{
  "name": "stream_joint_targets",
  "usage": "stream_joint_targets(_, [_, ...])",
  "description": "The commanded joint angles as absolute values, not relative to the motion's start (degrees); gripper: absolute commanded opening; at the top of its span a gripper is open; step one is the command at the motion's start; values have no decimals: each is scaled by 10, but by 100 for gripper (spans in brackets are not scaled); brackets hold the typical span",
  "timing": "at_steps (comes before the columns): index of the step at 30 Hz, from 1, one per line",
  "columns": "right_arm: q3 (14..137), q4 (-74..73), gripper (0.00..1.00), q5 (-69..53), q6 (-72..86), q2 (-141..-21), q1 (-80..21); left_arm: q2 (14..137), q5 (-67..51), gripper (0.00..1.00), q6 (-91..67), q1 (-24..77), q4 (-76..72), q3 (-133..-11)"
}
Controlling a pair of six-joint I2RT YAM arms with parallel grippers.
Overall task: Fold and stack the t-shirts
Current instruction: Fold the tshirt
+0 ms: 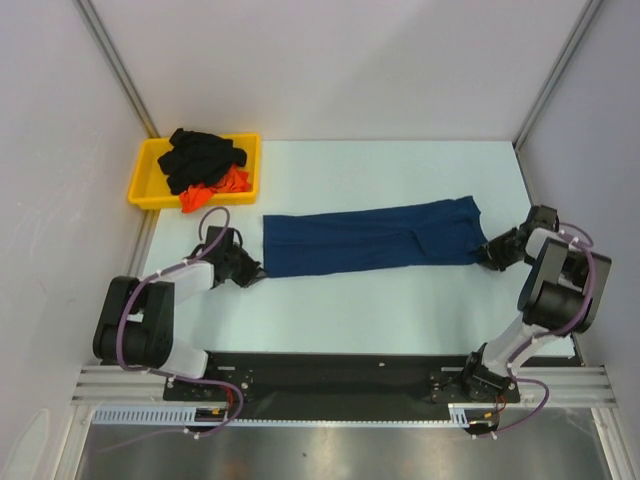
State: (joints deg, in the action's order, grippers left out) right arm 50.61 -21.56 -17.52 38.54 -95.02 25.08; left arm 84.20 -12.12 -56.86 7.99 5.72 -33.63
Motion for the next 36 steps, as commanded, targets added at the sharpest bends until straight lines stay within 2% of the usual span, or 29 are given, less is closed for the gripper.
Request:
stream_joint_targets(1, [578,-168,32,-143,346,-1034,241,804,-94,0,-548,94,106,-321])
stream_joint_targets(2, [594,-170,20,-143,345,-1062,236,796,-82,0,-548,99,108,-319])
stream_joint_targets(3, [619,-166,14,-142,344,-1073,229,782,-77,0,-552,107,107,-312])
stream_joint_targets(5, [630,-155,9,-135,352,-1091,220,777,-72,0,-567,115,102,-302])
stream_joint_targets(7, [647,-141,7,-143,359,-1102,211,763,-60,0,-584,139,108,-301])
stream_joint_targets(8, [658,-135,1,-144,358,-1109,207,756,-51,0,-593,173,112,-300])
stream_joint_targets(9, [671,-133,0,-135,353,-1126,192,750,-37,0,-628,192,123,-294])
stream_joint_targets(10, [709,-133,0,-128,343,-1141,184,733,-30,0,-652,234,123,-287])
stream_joint_targets(11, [732,-133,0,-125,340,-1155,178,724,-22,0,-677,235,121,-279])
stream_joint_targets(14, [834,-132,0,-132,350,-1224,149,706,18,0,-771,348,107,-250])
stream_joint_targets(20, [1091,-171,3,-139,328,-1381,96,769,61,0,-859,505,120,-287])
stream_joint_targets(25, [1179,-150,4,-186,339,-1451,78,867,49,0,-883,598,84,-368])
stream_joint_targets(30, [1200,-127,8,-204,372,-1476,72,991,-51,0,-831,657,38,-496])
stream_joint_targets(31, [1194,-119,11,-205,380,-1475,75,1007,-65,2,-827,662,41,-507])
stream_joint_targets(32, [1202,-126,22,-207,374,-1477,76,1006,-75,7,-822,670,10,-506])
stream_joint_targets(33, [1220,-153,27,-204,368,-1490,77,1001,-95,21,-796,672,0,-494])
stream_joint_targets(36, [1371,-341,41,-172,319,-1527,85,952,-121,47,-724,675,-8,-473])
